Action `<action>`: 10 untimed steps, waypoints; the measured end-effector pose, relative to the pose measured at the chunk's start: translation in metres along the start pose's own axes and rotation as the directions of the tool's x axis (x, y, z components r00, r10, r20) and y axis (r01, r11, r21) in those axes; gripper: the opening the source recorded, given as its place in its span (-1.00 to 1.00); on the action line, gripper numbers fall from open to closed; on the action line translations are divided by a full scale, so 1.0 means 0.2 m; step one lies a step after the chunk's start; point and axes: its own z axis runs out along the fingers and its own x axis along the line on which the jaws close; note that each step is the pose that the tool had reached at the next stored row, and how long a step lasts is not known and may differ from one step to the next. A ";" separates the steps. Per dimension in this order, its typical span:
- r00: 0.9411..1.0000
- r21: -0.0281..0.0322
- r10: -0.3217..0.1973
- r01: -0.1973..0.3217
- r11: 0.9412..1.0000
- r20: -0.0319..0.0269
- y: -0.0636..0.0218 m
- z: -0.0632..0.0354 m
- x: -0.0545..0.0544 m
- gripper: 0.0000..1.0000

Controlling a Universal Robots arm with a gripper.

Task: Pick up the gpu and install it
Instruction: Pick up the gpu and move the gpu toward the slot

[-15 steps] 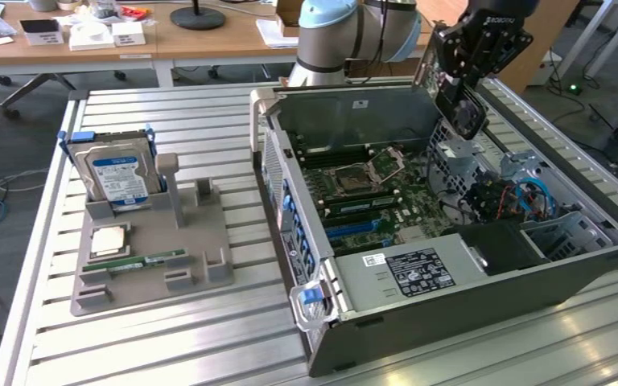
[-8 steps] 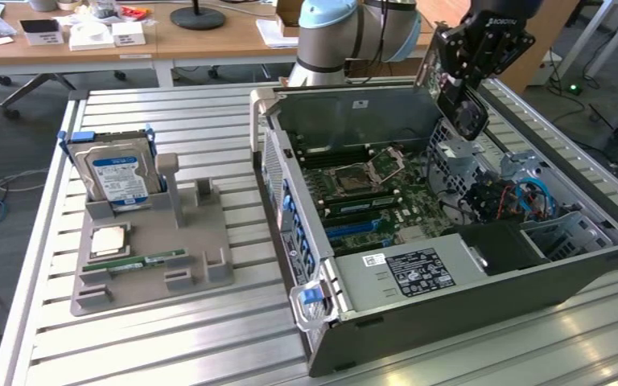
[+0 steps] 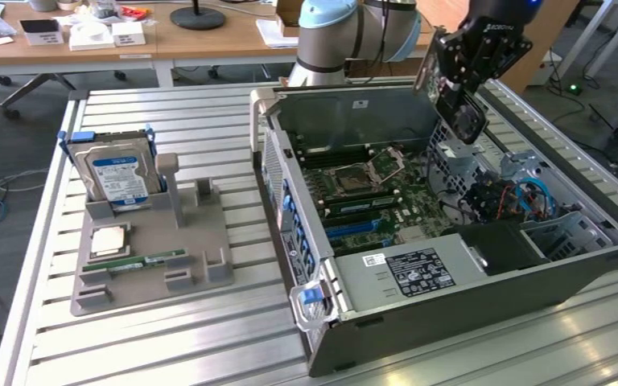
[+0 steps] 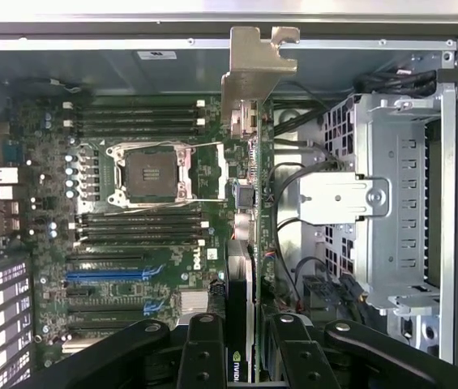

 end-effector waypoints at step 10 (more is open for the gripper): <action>1.000 0.000 -0.001 0.001 1.000 0.000 -0.004 0.027 0.00 -0.47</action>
